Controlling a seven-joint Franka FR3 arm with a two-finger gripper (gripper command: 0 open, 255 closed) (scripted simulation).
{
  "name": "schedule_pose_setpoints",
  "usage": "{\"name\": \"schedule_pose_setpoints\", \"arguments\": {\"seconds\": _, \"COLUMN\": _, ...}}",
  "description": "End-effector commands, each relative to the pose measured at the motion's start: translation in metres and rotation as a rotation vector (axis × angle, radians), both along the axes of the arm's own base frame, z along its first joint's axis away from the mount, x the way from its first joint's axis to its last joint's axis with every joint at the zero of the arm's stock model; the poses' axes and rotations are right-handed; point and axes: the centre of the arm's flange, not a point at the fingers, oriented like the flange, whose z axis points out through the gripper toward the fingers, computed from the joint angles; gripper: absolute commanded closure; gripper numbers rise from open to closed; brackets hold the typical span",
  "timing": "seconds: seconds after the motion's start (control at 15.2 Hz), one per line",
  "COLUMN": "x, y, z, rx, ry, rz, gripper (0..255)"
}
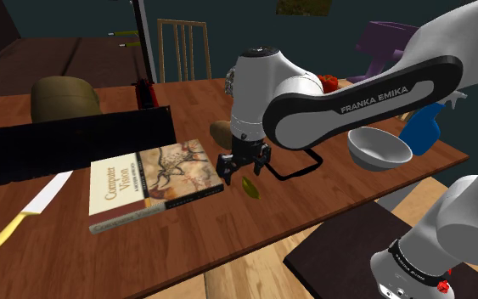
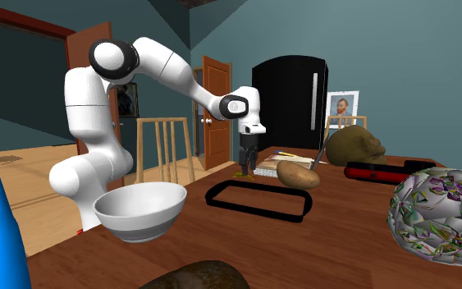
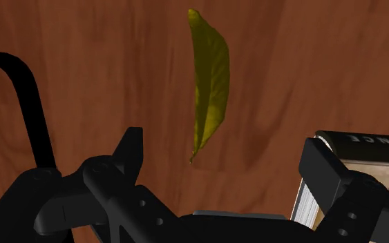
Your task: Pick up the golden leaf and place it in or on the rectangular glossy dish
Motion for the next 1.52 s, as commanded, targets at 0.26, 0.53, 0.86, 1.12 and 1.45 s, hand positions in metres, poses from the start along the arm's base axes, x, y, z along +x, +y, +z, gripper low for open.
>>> {"name": "schedule_pose_setpoints", "arguments": {"seconds": 0.26, "x": 0.0, "y": 0.0, "z": 0.0, "rx": 0.0, "ry": 0.0, "rz": 0.0, "gripper": 255}}
{"name": "schedule_pose_setpoints", "arguments": {"seconds": 0.53, "x": 0.0, "y": 0.0, "z": 0.0, "rx": 0.0, "ry": 0.0, "rz": 0.0, "gripper": 255}}
{"name": "schedule_pose_setpoints", "arguments": {"seconds": 0.86, "x": 0.0, "y": 0.0, "z": 0.01, "rx": 0.0, "ry": 0.0, "rz": 0.0, "gripper": 255}}
{"name": "schedule_pose_setpoints", "arguments": {"seconds": 1.12, "x": 0.0, "y": 0.0, "z": 0.032, "rx": 0.0, "ry": 0.0, "rz": 0.0, "gripper": 255}}
{"name": "schedule_pose_setpoints", "arguments": {"seconds": 1.45, "x": 0.0, "y": 0.0, "z": 0.058, "rx": 0.0, "ry": 0.0, "rz": 0.0, "gripper": 255}}
